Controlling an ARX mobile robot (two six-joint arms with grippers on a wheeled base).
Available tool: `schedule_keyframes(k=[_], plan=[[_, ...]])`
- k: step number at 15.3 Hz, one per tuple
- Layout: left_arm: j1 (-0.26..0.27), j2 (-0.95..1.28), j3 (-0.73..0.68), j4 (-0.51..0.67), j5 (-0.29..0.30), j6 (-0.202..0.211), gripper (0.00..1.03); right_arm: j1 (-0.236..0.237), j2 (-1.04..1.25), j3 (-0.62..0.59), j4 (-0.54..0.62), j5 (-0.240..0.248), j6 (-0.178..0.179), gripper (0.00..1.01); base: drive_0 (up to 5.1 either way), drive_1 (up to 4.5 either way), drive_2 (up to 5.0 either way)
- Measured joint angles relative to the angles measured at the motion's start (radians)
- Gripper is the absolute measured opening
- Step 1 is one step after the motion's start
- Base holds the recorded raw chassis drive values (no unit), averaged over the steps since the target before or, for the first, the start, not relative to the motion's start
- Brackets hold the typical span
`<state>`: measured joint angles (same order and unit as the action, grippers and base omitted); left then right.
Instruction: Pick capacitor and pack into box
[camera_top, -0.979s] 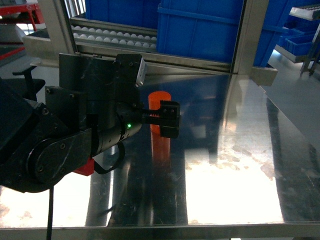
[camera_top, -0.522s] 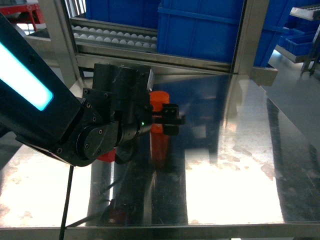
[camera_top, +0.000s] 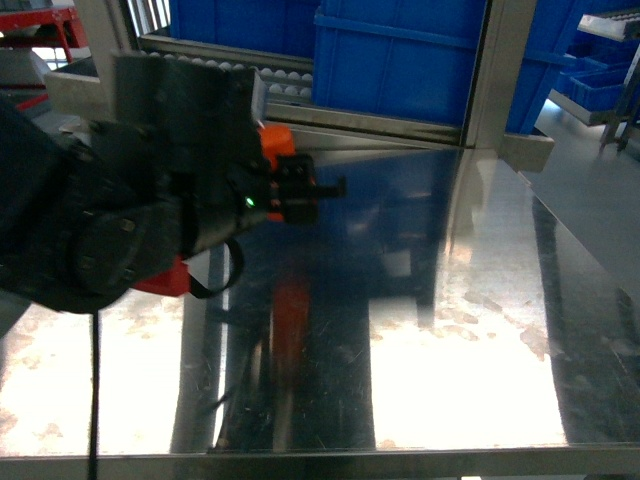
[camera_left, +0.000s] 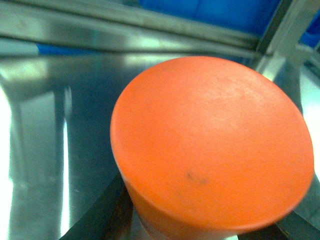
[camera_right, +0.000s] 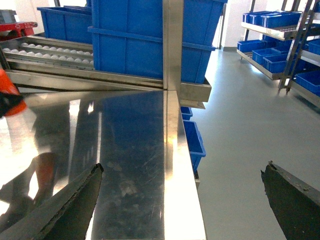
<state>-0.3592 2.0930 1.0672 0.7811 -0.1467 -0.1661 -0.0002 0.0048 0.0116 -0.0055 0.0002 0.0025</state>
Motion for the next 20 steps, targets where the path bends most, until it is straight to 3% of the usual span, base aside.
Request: schedule_keyframes(k=[3, 5, 7, 9, 10, 12, 13, 15, 20], plan=[[0.079, -0.299, -0.272, 0.149, -0.014, 0.079, 0.45, 0.000, 0.000, 0.000, 0.000, 0.000, 0.000, 0.98, 0.0, 0.00, 0.0], [0.133, -0.518, -0.505, 0.158, -0.002, 0.092, 0.44, 0.000, 0.000, 0.000, 0.000, 0.000, 0.000, 0.98, 0.0, 0.00, 0.0], [0.165, -0.757, -0.697, 0.118, 0.009, 0.098, 0.44, 0.000, 0.000, 0.000, 0.000, 0.000, 0.000, 0.98, 0.0, 0.00, 0.0], [0.171, -1.085, -0.864, -0.063, 0.027, 0.071, 0.44, 0.000, 0.000, 0.000, 0.000, 0.000, 0.000, 0.98, 0.0, 0.00, 0.0], [0.166, -1.197, -0.898, -0.137, 0.036, 0.051, 0.44, 0.000, 0.000, 0.000, 0.000, 0.000, 0.000, 0.98, 0.0, 0.00, 0.0], [0.163, -1.238, -0.888, -0.114, 0.039, 0.036, 0.44, 0.000, 0.000, 0.000, 0.000, 0.000, 0.000, 0.98, 0.0, 0.00, 0.0], [0.159, -1.238, -0.895, -0.105, -0.016, 0.071, 0.44, 0.000, 0.000, 0.000, 0.000, 0.000, 0.000, 0.98, 0.0, 0.00, 0.0], [0.196, -1.309, -0.946, -0.141, -0.017, 0.127, 0.44, 0.000, 0.000, 0.000, 0.000, 0.000, 0.000, 0.98, 0.0, 0.00, 0.0], [0.262, -1.472, -1.006, -0.240, 0.052, 0.148, 0.44, 0.000, 0.000, 0.000, 0.000, 0.000, 0.000, 0.98, 0.0, 0.00, 0.0]])
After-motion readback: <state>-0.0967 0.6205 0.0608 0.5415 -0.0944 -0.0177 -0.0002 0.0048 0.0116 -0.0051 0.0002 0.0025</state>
